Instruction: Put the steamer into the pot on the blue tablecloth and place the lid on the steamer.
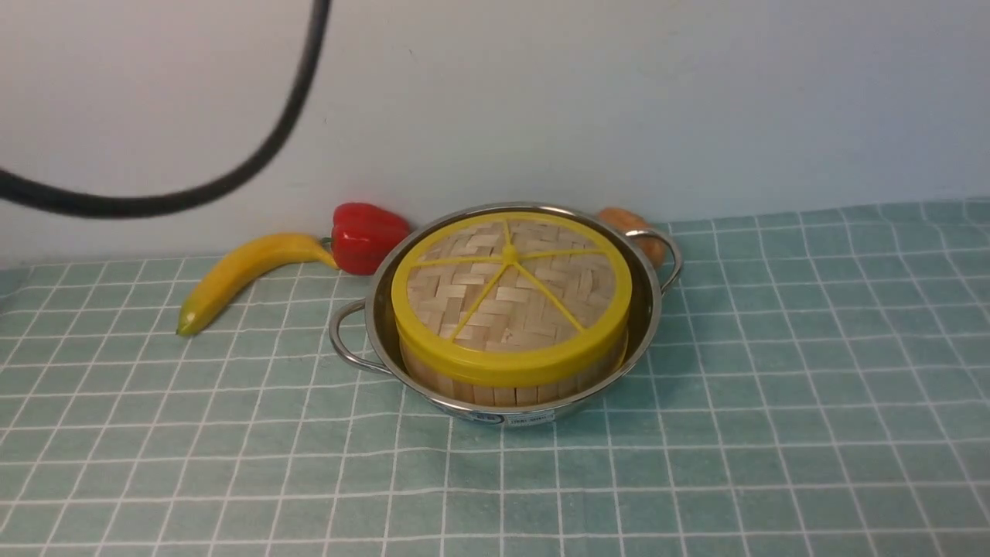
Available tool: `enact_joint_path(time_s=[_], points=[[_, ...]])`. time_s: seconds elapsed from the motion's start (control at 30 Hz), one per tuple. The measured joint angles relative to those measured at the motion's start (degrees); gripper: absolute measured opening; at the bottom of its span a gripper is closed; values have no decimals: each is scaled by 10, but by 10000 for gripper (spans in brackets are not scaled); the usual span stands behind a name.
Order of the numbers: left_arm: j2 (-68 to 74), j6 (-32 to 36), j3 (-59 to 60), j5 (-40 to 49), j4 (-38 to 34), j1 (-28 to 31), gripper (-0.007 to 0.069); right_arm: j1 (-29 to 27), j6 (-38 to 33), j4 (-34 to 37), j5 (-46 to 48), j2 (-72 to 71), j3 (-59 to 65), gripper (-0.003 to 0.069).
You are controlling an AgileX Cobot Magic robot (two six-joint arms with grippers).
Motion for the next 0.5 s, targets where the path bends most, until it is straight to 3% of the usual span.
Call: enact_joint_path(time_s=[0.3, 0.5], points=[[-41, -3, 1, -77, 2, 0, 444, 0, -2, 0, 0, 0, 0, 242], [-111, -22, 96, 15, -10, 19, 315, 0, -1, 0, 0, 0, 0, 242]])
